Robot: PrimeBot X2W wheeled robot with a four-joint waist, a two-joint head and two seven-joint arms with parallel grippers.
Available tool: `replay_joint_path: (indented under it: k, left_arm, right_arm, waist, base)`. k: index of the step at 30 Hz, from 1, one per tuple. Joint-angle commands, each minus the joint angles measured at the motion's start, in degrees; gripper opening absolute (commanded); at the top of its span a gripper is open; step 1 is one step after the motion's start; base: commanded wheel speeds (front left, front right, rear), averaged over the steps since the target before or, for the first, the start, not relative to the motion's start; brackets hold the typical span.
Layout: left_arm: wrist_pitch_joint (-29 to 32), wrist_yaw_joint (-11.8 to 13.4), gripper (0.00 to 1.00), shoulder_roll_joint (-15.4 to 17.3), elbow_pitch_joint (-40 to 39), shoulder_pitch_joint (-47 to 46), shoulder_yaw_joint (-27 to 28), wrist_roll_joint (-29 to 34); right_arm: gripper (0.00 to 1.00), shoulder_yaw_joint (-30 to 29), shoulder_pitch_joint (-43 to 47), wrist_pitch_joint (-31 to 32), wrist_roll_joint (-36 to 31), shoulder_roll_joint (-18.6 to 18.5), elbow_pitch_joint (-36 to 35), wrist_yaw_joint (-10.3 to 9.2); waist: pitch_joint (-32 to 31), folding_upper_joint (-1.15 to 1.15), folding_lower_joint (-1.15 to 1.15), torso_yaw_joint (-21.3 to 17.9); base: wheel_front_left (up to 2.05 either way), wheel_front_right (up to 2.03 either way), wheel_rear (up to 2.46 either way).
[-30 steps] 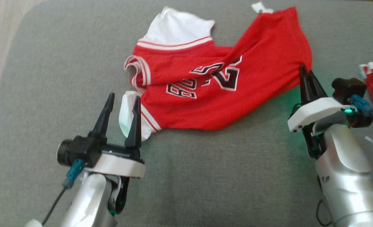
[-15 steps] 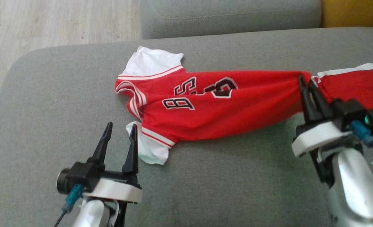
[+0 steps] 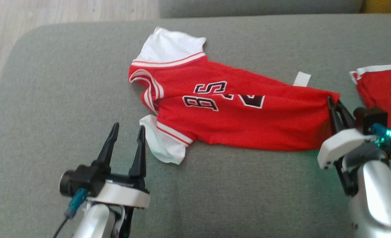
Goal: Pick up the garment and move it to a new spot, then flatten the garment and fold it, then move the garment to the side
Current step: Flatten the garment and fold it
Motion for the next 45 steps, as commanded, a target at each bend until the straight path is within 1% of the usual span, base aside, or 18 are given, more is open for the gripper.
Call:
replay_joint_path:
  k: [1,8,9,10,13,17,20,21,22,24,28,31,33,36,38,43,45]
  left_arm:
    - [-0.17,-0.24,1.00,0.79,-1.98,-3.71,1.67,0.60]
    - [-0.22,-0.74,1.00,0.59,-1.49,-6.37,0.69,0.93]
    - [-0.23,-0.74,1.00,0.58,-1.43,-6.64,0.64,0.93]
    - [-0.24,-0.74,1.00,0.57,-1.35,-6.89,0.59,0.93]
    - [-0.25,-0.59,1.00,0.48,-1.05,-7.52,0.38,0.98]
    - [-0.32,-0.27,1.00,0.68,-0.60,-7.49,0.64,0.79]
    - [-0.41,-0.06,1.00,0.94,-0.25,-6.78,1.05,0.50]
    - [-0.41,-0.06,1.00,0.94,-0.25,-6.78,1.05,0.50]
    - [-0.44,0.04,1.00,1.05,-0.14,-6.43,1.25,0.37]
    - [-0.51,0.13,1.00,1.22,0.14,-5.73,1.52,0.15]
    - [-0.61,0.43,1.00,1.35,0.55,-4.20,2.09,-0.30]
    - [-0.67,0.65,1.00,1.24,0.55,-3.10,2.49,-0.61]
    - [-0.71,0.74,1.00,1.09,0.45,-2.51,2.73,-0.78]
    - [-0.75,0.59,1.00,0.72,0.39,-2.02,2.61,-0.81]
    - [-0.76,0.51,1.00,0.55,0.46,-2.05,2.54,-0.71]
    - [-0.78,0.10,1.00,0.48,0.53,-2.75,2.57,-0.48]
    - [-0.78,-0.03,1.00,0.53,0.61,-3.06,2.52,-0.28]
  right_arm:
    - [0.00,0.13,-4.66,-0.35,-0.58,0.14,0.07,-0.04]
    - [0.00,-5.29,-14.35,-3.01,-7.12,-0.32,16.85,-0.04]
    - [0.33,-6.03,-15.51,-3.12,-8.50,-0.49,19.33,-0.04]
    - [1.00,-6.76,-16.56,-3.47,-10.10,-0.75,21.48,-0.04]
    - [1.00,-9.60,-19.00,-5.90,-13.70,-0.69,25.89,-0.04]
    - [1.00,-12.76,-20.35,-11.41,-14.34,0.52,28.51,-0.04]
    - [1.00,-12.89,-19.70,-16.15,-12.16,1.17,28.88,-0.04]
    - [1.00,-12.89,-19.70,-16.15,-12.16,1.17,28.88,-0.04]
    - [1.00,-12.54,-19.22,-17.18,-10.94,1.27,28.60,-0.04]
    - [1.00,-10.41,-17.78,-18.56,-6.30,1.35,27.82,-0.04]
    - [1.00,-4.64,-11.58,-19.34,3.50,1.38,22.20,-0.04]
    - [1.00,-0.87,-4.73,-19.39,8.07,1.39,14.91,-0.04]
    - [1.00,0.63,-0.33,-19.40,10.46,1.39,10.92,-0.04]
    - [1.00,2.22,4.74,-19.40,12.25,1.39,7.80,-0.04]
    - [1.00,2.60,6.42,-19.41,12.56,1.39,6.66,-0.04]
    - [1.00,1.48,6.49,-19.07,13.67,1.39,5.38,-0.04]
    - [1.00,0.84,5.93,-17.03,12.39,1.40,6.35,-0.04]
  waist:
    - [2.27,0.00,-0.01,1.66]
    - [5.14,0.00,-0.01,3.69]
    - [5.35,0.00,-0.01,3.83]
    - [5.49,0.00,-0.01,3.94]
    - [5.57,0.00,-0.01,4.00]
    - [4.34,0.00,-0.01,2.70]
    - [2.65,0.00,-0.01,1.11]
    - [2.65,0.00,-0.01,1.11]
    - [2.01,0.00,-0.01,0.48]
    - [0.72,0.00,-0.01,-0.61]
    - [-1.64,0.00,-0.01,-2.67]
    - [-2.60,0.00,-0.01,-3.90]
    - [-2.73,0.00,-0.01,-4.61]
    - [-2.56,0.00,-0.01,-5.20]
    - [-2.25,0.00,-0.01,-5.37]
    - [-1.25,0.00,-0.01,-5.22]
    - [-0.74,0.00,-0.01,-4.90]
  base:
    - [0.00,0.00,0.00]
    - [0.00,0.00,0.00]
    - [0.00,0.00,0.00]
    - [0.00,0.00,0.00]
    - [0.00,0.00,0.00]
    - [0.00,0.00,0.00]
    - [0.00,0.00,0.00]
    - [0.00,0.00,0.00]
    - [0.00,0.00,0.00]
    - [0.00,0.00,0.00]
    - [0.00,0.00,0.00]
    - [0.00,0.00,0.00]
    - [0.00,0.00,0.00]
    - [0.00,0.00,0.00]
    - [0.00,0.00,0.00]
    - [0.00,0.00,0.00]
    - [0.00,0.00,0.00]
